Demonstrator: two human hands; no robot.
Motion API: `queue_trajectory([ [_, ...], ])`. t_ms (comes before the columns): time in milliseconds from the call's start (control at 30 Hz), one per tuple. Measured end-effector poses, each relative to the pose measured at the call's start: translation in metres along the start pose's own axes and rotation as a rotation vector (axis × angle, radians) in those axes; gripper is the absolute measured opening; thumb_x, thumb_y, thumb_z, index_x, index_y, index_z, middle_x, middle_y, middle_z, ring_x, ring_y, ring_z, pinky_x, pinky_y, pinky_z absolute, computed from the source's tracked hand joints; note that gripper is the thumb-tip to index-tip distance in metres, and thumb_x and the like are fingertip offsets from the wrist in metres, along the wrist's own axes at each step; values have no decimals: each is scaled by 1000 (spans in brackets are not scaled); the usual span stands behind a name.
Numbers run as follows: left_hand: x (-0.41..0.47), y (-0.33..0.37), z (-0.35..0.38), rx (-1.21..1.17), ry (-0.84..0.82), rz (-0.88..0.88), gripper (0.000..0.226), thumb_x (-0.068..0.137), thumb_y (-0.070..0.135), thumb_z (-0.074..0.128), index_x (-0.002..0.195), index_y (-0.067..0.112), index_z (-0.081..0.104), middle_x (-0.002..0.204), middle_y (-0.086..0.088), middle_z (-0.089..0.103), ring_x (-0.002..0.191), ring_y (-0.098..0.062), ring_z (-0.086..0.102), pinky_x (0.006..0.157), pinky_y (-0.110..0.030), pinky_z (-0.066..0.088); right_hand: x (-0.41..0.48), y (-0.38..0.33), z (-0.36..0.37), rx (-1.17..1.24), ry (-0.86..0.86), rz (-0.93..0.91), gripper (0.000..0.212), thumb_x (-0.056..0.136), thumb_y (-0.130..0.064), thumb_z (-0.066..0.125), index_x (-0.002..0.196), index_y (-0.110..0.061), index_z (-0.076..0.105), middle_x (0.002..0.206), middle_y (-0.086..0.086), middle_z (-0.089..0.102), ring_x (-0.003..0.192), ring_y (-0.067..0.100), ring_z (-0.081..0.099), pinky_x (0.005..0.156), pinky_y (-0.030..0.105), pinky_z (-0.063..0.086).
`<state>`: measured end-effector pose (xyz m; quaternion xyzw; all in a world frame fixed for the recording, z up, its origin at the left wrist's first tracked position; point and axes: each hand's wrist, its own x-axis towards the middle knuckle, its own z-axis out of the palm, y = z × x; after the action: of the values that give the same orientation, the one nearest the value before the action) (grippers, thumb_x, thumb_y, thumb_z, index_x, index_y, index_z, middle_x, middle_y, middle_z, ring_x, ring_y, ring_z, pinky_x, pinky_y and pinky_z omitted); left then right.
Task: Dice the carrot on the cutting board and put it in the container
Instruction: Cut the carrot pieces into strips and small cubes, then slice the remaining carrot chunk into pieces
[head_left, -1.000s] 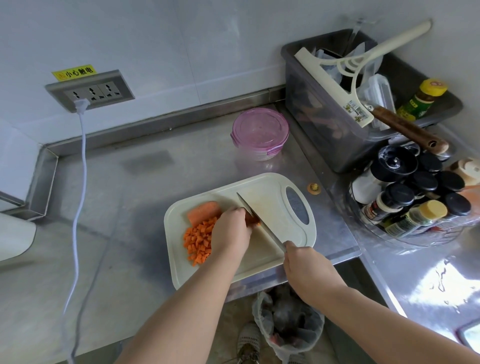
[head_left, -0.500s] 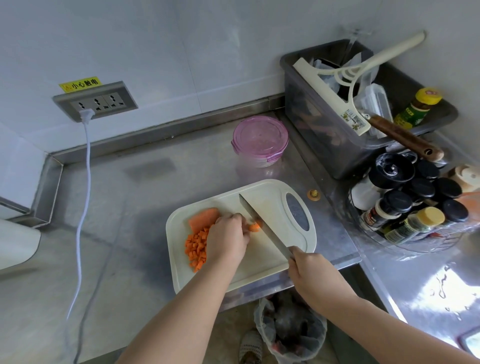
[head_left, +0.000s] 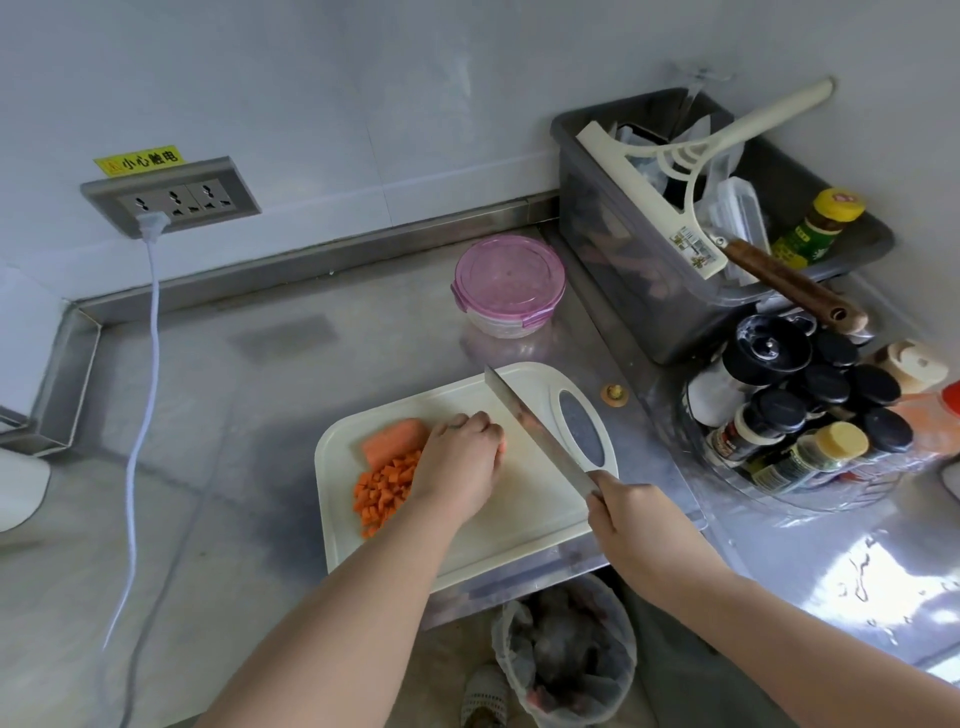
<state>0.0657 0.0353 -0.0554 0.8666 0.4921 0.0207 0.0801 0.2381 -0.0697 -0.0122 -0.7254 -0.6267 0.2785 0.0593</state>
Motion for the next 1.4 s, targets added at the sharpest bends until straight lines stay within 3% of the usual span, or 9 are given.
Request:
queue_trajectory([
  [233,8,-3,2,53,-75,83,38,97,23,44,134,13,45,135,-3,43,119,-25,47,94,-35,40,7,-6,-3,23,-3,23,23,102,-18,34,114,-9,52,59,-5,44,49,9,38,44,20,26],
  [433,-3,-24,9,125,-97,210,28,47,0,79,64,15,64,71,0,57,56,-20,57,40,-23,39,11,-6,-4,16,-5,20,24,102,-18,33,114,-9,52,59,-3,44,49,12,39,45,23,29],
  [567,-31,-48,4,91,-198,225,5,77,8,61,78,13,63,76,3,59,67,-17,58,63,-23,41,13,-13,-2,-12,-30,-57,17,103,-18,33,98,-19,50,56,-6,42,46,10,37,43,21,28],
  [633,-41,-56,1,58,-121,234,18,80,16,51,71,18,67,68,12,61,66,-10,60,69,-20,34,14,-20,0,-27,-46,-101,20,103,-18,34,86,-25,43,55,-6,38,45,11,34,44,22,27],
  [767,-59,-73,-3,-24,91,274,29,80,20,46,79,23,75,88,13,68,83,-14,64,78,-26,46,19,-29,4,-129,-60,-202,26,103,-23,32,119,-20,52,56,-7,40,45,11,37,45,23,28],
  [1000,-90,-112,-58,-636,496,-584,14,92,10,59,99,11,71,96,2,68,82,-8,58,68,-3,36,25,-40,-11,-406,-63,-435,37,104,-28,28,139,-32,41,102,-4,66,83,20,62,68,31,50],
  [1167,-76,-93,-80,-590,-79,-226,19,90,18,63,107,22,71,102,12,62,92,-2,56,77,-3,35,35,-48,-8,-630,-42,-642,38,103,-23,33,140,-31,36,104,-2,61,79,22,51,62,29,40],
  [1267,-70,-84,-68,-454,-231,-117,20,90,21,64,107,21,72,109,4,61,102,-9,56,88,-17,39,37,-56,-6,-667,6,-738,42,97,-20,50,136,-30,43,92,-2,63,70,19,55,56,26,41],
  [1400,-70,-94,-50,-423,-225,-180,16,91,18,61,102,21,72,106,8,61,103,-12,57,90,-22,40,43,-63,-6,-731,73,-770,57,43,-18,92,96,-27,73,48,-7,50,34,16,39,39,20,8],
])
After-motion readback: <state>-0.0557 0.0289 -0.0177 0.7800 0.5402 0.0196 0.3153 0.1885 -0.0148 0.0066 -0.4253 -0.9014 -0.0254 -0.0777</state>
